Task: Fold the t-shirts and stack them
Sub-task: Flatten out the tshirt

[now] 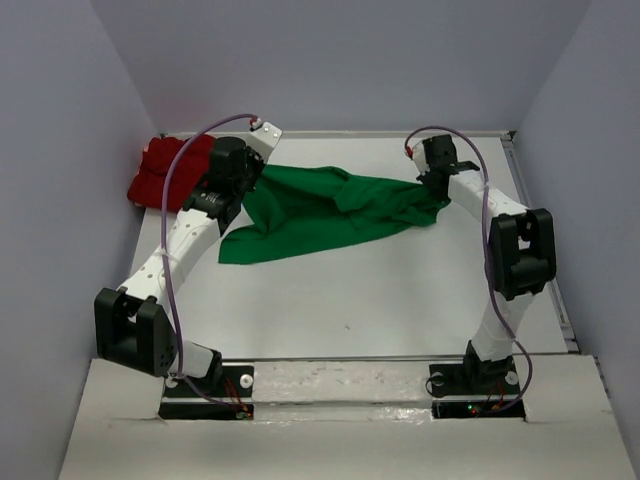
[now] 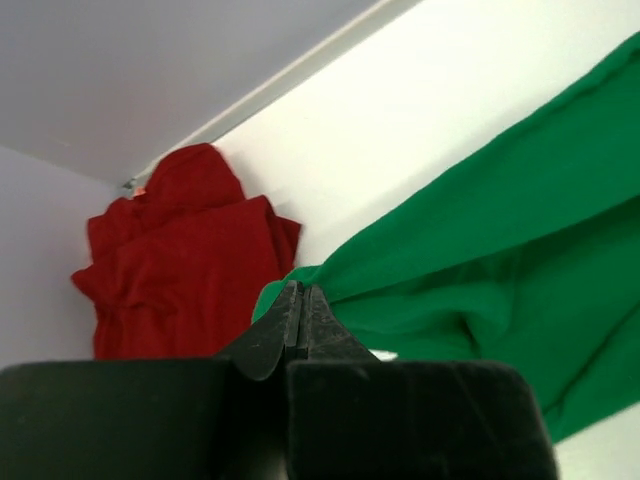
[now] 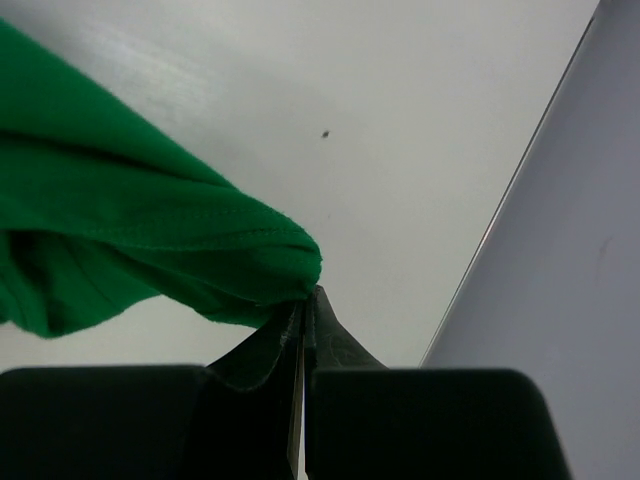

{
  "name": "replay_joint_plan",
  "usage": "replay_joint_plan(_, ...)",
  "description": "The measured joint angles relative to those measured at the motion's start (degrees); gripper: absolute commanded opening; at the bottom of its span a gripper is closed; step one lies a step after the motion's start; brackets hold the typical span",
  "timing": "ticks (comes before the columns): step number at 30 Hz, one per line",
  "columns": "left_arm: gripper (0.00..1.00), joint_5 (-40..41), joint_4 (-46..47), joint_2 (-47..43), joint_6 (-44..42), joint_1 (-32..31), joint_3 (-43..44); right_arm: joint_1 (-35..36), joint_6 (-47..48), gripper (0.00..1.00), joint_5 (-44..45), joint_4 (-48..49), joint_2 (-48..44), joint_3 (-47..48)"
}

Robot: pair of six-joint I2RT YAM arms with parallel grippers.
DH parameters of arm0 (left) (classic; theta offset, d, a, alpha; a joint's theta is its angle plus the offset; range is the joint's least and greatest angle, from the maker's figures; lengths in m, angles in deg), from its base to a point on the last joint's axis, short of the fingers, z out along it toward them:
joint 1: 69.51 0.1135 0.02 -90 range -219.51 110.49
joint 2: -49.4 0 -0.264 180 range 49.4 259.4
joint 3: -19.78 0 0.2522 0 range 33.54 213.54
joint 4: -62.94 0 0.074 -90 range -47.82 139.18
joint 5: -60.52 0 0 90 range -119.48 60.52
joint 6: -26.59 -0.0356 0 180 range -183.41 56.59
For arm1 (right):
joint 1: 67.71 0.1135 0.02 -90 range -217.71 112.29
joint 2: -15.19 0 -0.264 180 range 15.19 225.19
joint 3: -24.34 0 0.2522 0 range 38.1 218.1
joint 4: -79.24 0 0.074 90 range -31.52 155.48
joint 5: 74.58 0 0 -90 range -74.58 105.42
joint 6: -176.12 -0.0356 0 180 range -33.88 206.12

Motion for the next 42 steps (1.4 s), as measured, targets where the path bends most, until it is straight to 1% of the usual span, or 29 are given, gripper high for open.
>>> replay_joint_plan(2,0.0,-3.1,-2.2,0.0,0.2,0.0,0.0,-0.1,0.0,0.0,-1.1,-2.4,-3.1,-3.1)
replay_joint_plan(3,0.04,-5.8,-3.7,0.0,0.4,0.0,0.0,-0.1,0.0,0.0,-1.6,-3.3,-4.0,-3.8)
replay_joint_plan(5,0.28,-10.1,-6.4,0.1,0.5,0.0,0.2,-0.2,0.0,0.0,-2.6,-5.3,-6.0,-4.9)
replay_joint_plan(6,0.27,-12.7,-8.5,0.4,0.7,0.0,0.8,-0.3,0.0,0.0,-2.9,-6.1,-6.6,-5.0)
replay_joint_plan(7,0.23,-15.6,-10.3,0.9,0.5,0.0,1.4,-0.3,0.0,0.0,-3.1,-6.6,-7.2,-5.1)
replay_joint_plan(8,0.22,-18.4,-12.1,1.2,0.1,0.0,1.8,-0.3,0.0,0.0,-3.1,-6.8,-7.4,-5.1)
replay_joint_plan(9,0.16,-21.3,-13.7,1.3,-0.1,0.0,2.0,-0.3,0.0,0.0,-3.1,-6.8,-7.5,-5.1)
replay_joint_plan(12,0.08,-30.2,-19.8,1.4,-2.0,0.0,3.1,-0.3,0.0,0.0,-3.1,-7.5,-7.5,-5.1)
replay_joint_plan(13,0.04,-34.6,-24.6,1.7,-4.0,0.0,4.7,-0.3,0.0,0.0,-3.1,-7.7,-7.5,-5.1)
replay_joint_plan(15,0.02,-40.8,-32.6,2.7,-7.5,0.0,8.6,-0.3,0.0,0.0,-3.1,-7.7,-7.4,-5.1)
replay_joint_plan(16,0.11,-43.3,-36.2,3.3,-8.8,0.0,10.7,-0.3,0.0,0.0,-3.1,-7.7,-7.2,-5.1)
replay_joint_plan(17,0.26,-46.2,-40.5,4.5,-12.0,-0.1,13.4,-0.3,0.0,0.0,-3.1,-7.7,-7.0,-5.1)
replay_joint_plan(18,0.44,-48.5,-43.5,5.2,-13.9,-0.1,15.0,-0.3,0.0,0.0,-3.2,-7.7,-6.7,-5.1)
replay_joint_plan(20,0.47,-50.8,-46.9,5.6,-15.9,-0.2,15.5,-0.3,-0.1,0.0,-3.4,-7.9,-6.2,-5.0)
replay_joint_plan(21,0.52,-51.1,-47.4,5.6,-16.3,-0.2,14.9,-0.3,-0.2,0.0,-3.6,-8.1,-5.8,-4.8)
replay_joint_plan(23,0.56,-50.4,-45.7,4.4,-15.6,-0.2,11.5,-0.3,-0.3,0.0,-3.8,-8.3,-5.3,-4.5)
replay_joint_plan(24,0.61,-49.5,-44.6,3.7,-15.3,-0.1,9.3,-0.3,-0.3,0.0,-3.8,-8.5,-5.0,-4.3)
replay_joint_plan(26,0.61,-47.9,-42.8,3.2,-15.1,0.0,6.0,-0.3,-0.3,0.0,-3.8,-8.7,-4.8,-4.3)
replay_joint_plan(27,0.59,-46.9,-42.5,3.3,-15.2,0.1,4.7,-0.3,-0.3,0.0,-3.8,-9.0,-4.8,-4.3)
replay_joint_plan(28,0.54,-45.6,-42.4,3.8,-15.6,0.3,3.6,-0.3,-0.3,0.0,-3.8,-9.1,-4.8,-4.3)
replay_joint_plan(29,0.52,-44.6,-42.3,4.4,-16.1,0.5,2.9,-0.3,-0.3,0.0,-3.8,-9.2,-4.8,-4.3)
replay_joint_plan(31,0.51,-42.7,-41.3,6.0,-17.0,2.2,1.9,-0.3,-0.3,0.0,-3.8,-9.2,-4.8,-4.3)
replay_joint_plan(35,0.5,-38.2,-37.5,7.7,-18.5,9.6,-0.5,-0.3,-0.9,0.0,-3.9,-9.3,-4.6,-4.3)
replay_joint_plan(37,0.46,-35.8,-34.8,7.8,-19.6,14.0,-1.3,-0.3,-1.3,0.0,-4.1,-9.5,-4.2,-4.2)
replay_joint_plan(38,0.42,-35.1,-33.7,7.8,-20.3,15.4,-1.6,-0.3,-1.4,0.0,-4.2,-9.6,-4.0,-4.1)
replay_joint_plan(39,0.3,-34.4,-32.2,7.8,-21.2,16.7,-1.9,-0.3,-1.6,0.0,-4.3,-9.8,-3.6,-4.0)
replay_joint_plan(40,0.26,-34.1,-31.5,7.8,-21.8,17.4,-2.2,-0.3,-1.6,0.0,-4.4,-10.0,-3.3,-3.9)
replay_joint_plan(42,0.25,-33.6,-29.8,8.4,-24.1,18.9,-2.5,-0.3,-1.9,0.0,-4.5,-10.7,-2.7,-3.3)
